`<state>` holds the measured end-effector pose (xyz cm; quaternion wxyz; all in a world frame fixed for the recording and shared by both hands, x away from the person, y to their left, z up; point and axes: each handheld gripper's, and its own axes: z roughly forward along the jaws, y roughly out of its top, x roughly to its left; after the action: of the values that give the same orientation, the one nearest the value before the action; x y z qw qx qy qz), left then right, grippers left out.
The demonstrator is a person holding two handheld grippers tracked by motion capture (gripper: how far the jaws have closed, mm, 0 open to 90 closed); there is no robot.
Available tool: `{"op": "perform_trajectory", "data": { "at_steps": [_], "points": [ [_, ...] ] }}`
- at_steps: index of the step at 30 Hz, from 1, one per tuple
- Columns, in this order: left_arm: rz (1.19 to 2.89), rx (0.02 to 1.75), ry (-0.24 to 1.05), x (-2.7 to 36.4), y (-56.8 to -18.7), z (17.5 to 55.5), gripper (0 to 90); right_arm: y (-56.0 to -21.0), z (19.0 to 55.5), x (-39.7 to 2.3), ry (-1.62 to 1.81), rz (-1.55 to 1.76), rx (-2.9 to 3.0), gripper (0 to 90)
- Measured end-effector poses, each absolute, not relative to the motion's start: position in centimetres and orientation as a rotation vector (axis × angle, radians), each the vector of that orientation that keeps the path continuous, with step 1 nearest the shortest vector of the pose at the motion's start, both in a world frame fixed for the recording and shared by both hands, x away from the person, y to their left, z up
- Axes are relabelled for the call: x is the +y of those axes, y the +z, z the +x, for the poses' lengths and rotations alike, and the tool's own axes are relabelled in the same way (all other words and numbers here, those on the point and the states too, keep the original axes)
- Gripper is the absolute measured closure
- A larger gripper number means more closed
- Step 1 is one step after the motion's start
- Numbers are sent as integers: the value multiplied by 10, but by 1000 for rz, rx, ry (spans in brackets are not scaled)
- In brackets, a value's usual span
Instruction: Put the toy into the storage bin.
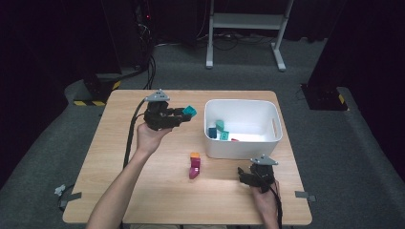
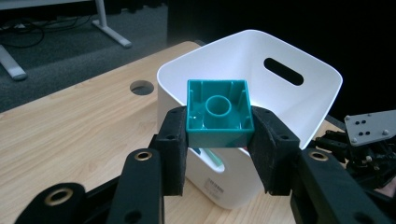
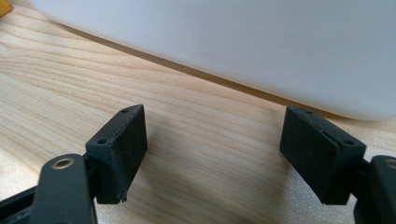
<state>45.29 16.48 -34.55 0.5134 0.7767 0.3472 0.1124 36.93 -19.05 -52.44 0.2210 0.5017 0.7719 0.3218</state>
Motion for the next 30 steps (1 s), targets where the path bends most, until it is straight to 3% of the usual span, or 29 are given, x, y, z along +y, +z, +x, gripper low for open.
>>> {"op": "perform_trajectory", "data": {
  "at_steps": [30],
  "points": [
    [1907,796,257,126,-353,471,585,-524,369,-190,889,1386,2134,228]
  ]
}}
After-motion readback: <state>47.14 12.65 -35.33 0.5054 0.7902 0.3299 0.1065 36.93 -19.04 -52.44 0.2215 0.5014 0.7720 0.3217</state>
